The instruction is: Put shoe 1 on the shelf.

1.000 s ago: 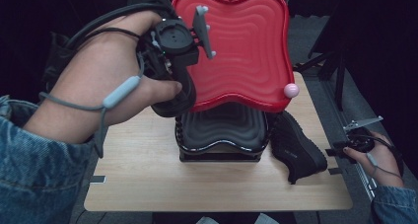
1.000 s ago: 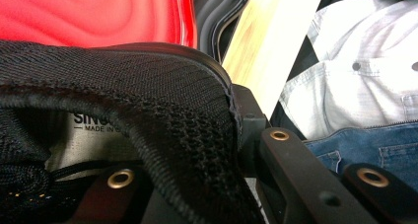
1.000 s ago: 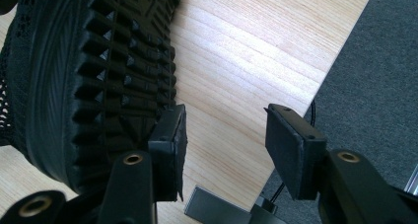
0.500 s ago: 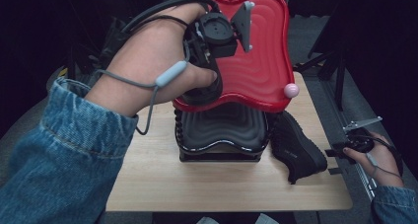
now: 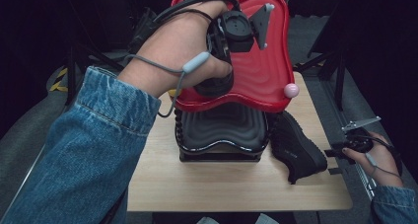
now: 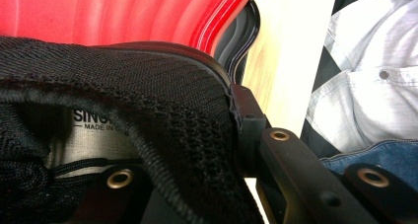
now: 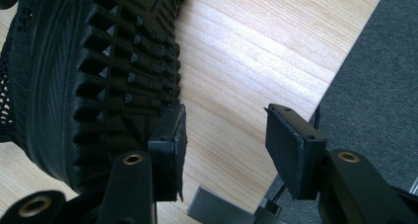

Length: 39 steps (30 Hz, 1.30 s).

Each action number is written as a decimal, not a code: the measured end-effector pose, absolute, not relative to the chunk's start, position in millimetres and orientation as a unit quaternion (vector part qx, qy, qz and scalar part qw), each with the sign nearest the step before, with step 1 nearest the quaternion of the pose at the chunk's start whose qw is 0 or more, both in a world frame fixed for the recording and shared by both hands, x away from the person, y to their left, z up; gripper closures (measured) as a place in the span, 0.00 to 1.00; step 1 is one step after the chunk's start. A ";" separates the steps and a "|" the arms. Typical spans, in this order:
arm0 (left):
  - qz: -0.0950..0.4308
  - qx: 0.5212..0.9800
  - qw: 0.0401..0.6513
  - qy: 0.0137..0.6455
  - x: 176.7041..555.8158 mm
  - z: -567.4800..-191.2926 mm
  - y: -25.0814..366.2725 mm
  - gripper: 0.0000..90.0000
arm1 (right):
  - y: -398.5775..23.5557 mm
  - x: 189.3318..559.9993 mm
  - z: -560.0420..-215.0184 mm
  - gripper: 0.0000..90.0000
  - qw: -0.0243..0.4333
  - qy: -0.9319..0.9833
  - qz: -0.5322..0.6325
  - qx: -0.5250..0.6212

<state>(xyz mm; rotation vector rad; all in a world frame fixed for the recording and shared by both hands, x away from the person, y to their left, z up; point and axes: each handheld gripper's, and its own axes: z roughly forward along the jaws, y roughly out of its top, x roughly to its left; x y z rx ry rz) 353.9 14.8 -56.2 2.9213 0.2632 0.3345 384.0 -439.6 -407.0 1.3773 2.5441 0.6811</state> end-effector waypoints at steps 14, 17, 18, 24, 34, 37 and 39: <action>0.126 0.986 0.083 0.067 371.5 -71.5 1.1 0.95 | -439.9 383.6 -406.7 0.56 0.085 0.855 0.227 0.459; 0.124 0.987 0.077 0.063 373.5 -75.8 -1.0 0.95 | -439.7 383.7 -407.3 0.56 0.084 0.855 0.225 0.460; 0.125 0.987 0.076 0.066 373.0 -77.4 -1.3 0.95 | -439.5 383.7 -407.5 0.56 0.084 0.855 0.225 0.459; 0.128 0.987 0.073 0.069 372.8 -82.3 0.5 0.95 | -438.1 384.0 -407.8 0.56 0.083 0.856 0.225 0.459; 0.151 0.984 0.069 0.060 375.2 -87.6 -2.6 0.93 | -436.0 384.1 -409.3 0.56 0.074 0.860 0.222 0.453; 0.152 0.984 0.065 0.060 373.3 -89.0 -4.0 0.93 | -436.0 384.4 -409.9 0.56 0.074 0.860 0.222 0.454; 0.151 0.984 0.064 0.062 372.9 -88.9 -3.8 0.92 | -436.3 384.0 -409.6 0.55 0.073 0.860 0.222 0.454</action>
